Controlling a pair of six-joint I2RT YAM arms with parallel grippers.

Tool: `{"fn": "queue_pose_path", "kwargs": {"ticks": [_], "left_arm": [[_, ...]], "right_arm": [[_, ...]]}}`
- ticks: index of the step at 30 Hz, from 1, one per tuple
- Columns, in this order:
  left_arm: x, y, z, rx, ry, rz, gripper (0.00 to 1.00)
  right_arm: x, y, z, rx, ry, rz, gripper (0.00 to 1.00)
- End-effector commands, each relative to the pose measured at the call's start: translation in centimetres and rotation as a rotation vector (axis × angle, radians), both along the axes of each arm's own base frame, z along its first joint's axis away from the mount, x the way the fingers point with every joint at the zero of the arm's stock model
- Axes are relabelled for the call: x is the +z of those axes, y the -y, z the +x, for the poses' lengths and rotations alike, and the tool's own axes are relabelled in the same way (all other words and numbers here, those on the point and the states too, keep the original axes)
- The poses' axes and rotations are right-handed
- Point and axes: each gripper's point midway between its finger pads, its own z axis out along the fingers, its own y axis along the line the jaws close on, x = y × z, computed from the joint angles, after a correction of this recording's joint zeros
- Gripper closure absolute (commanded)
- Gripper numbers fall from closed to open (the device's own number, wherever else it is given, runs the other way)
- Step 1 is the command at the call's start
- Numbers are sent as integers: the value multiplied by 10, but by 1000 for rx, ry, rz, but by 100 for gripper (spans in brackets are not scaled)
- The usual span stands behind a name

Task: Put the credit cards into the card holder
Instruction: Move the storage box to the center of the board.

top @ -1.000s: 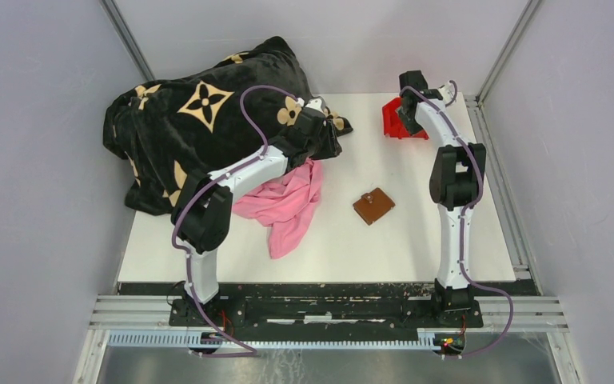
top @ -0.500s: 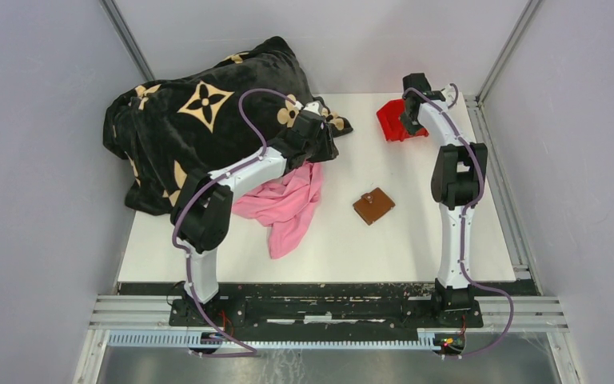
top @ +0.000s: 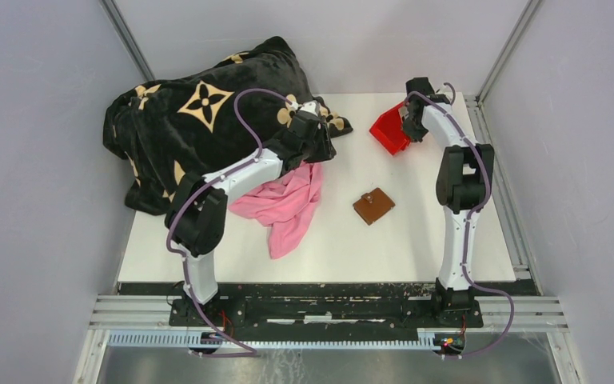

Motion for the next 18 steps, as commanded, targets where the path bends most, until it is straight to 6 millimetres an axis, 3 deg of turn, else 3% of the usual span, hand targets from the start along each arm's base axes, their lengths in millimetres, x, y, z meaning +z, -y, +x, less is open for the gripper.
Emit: {"fn": "queue_pose_path", "kwargs": {"ticks": [1,7,18], "left_arm": [[49,-9,4,24,114,-35,52],[59,-18,-1,44,129,-33,52],[58,-32,-13,77,133,-39,52]], "right_arm": [[28,-6,-21,156,-37,-27,90],[48,-20,-30,327,-51,-61,99],[79,-61,-42,555,-49,-93,99]]}}
